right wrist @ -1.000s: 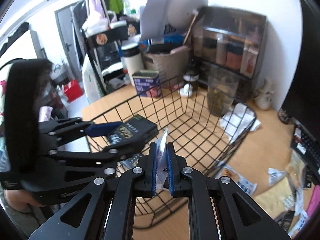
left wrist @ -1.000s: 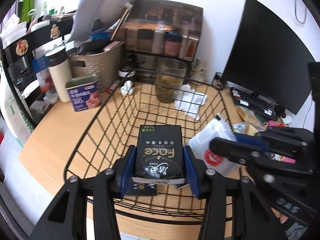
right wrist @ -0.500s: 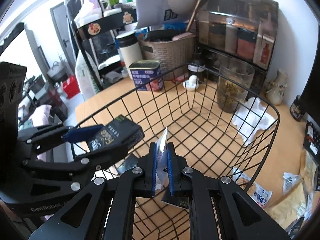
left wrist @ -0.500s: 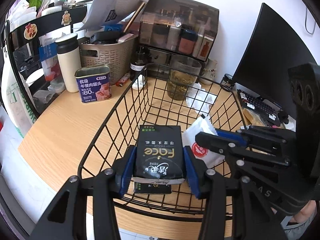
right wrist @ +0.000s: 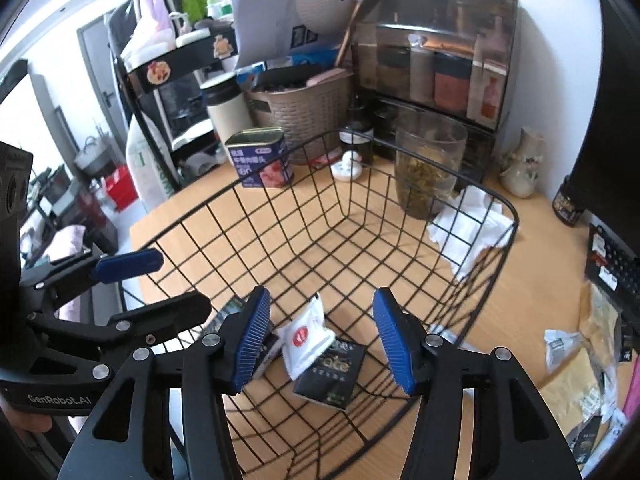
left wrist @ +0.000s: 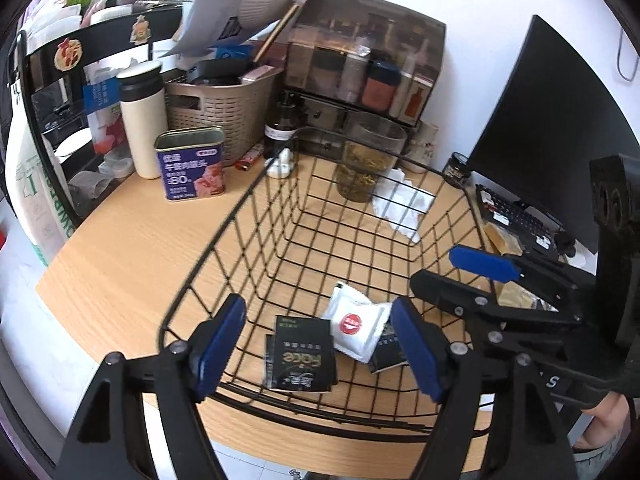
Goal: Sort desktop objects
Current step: 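Carry both items to the wire basket and open both grippers, then grasp the bagged bread loaf with the left gripper while the right grasps the biscuit packet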
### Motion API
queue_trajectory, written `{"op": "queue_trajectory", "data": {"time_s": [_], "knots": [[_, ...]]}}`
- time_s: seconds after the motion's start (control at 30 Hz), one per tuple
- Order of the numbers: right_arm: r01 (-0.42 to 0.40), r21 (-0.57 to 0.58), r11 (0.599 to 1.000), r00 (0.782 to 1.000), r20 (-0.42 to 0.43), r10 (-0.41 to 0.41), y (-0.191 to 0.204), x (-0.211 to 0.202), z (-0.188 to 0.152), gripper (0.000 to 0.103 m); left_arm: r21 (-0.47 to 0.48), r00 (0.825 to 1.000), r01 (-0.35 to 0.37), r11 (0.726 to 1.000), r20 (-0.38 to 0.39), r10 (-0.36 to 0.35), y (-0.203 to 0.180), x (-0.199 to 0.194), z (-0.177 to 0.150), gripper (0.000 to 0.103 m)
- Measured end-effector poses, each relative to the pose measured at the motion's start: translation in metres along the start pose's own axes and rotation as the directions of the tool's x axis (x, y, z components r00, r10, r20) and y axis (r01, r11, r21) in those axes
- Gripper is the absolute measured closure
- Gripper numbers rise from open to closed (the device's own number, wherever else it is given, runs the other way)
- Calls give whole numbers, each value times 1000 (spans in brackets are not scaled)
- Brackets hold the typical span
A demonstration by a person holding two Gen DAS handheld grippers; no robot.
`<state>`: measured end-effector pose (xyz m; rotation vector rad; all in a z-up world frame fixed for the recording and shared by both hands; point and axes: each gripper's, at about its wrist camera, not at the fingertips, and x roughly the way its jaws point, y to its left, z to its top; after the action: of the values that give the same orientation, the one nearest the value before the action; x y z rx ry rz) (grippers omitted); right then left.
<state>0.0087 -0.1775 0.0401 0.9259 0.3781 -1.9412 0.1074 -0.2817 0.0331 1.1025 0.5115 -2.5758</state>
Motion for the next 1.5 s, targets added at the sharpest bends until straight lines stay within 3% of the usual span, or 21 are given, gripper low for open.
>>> {"op": "queue_trajectory", "data": {"time_s": [0.23,0.43,0.47,0.53,0.57,0.73,0.93,1.1,1.3,1.5], "knots": [[69,40,997,997,33,-71,-40,-48,-32,49,126,996,92,988,-13,-92,-59,0,-10,24],[187,151,971,981,26,-193,-109,-100,-89,49,244,981,196,950,-55,-188,-131,5,-28,24],[205,167,964,977,19,-211,-119,-105,-98,49,270,979,205,941,-75,-192,-147,9,-34,18],[239,214,947,970,-9,-243,-146,-117,-121,48,352,991,132,926,-44,-125,-177,16,-46,9],[253,236,938,967,-24,-255,-159,-121,-132,48,399,993,121,909,-38,-115,-192,20,-51,9],[288,333,898,957,-73,-280,-207,-137,-176,49,442,973,226,868,-136,-184,-243,44,-66,9],[328,389,861,944,-99,-315,-247,-151,-201,48,514,965,253,820,-197,-174,-284,87,-62,9],[357,457,815,934,-153,-324,-284,-142,-215,48,514,965,235,825,-225,-134,-291,124,-50,9],[373,472,799,928,-180,-326,-312,-119,-209,48,497,960,230,836,-257,-111,-287,161,-35,9],[381,479,790,924,-196,-327,-330,-98,-203,47,442,930,310,841,-326,-172,-285,182,-25,8]]}}
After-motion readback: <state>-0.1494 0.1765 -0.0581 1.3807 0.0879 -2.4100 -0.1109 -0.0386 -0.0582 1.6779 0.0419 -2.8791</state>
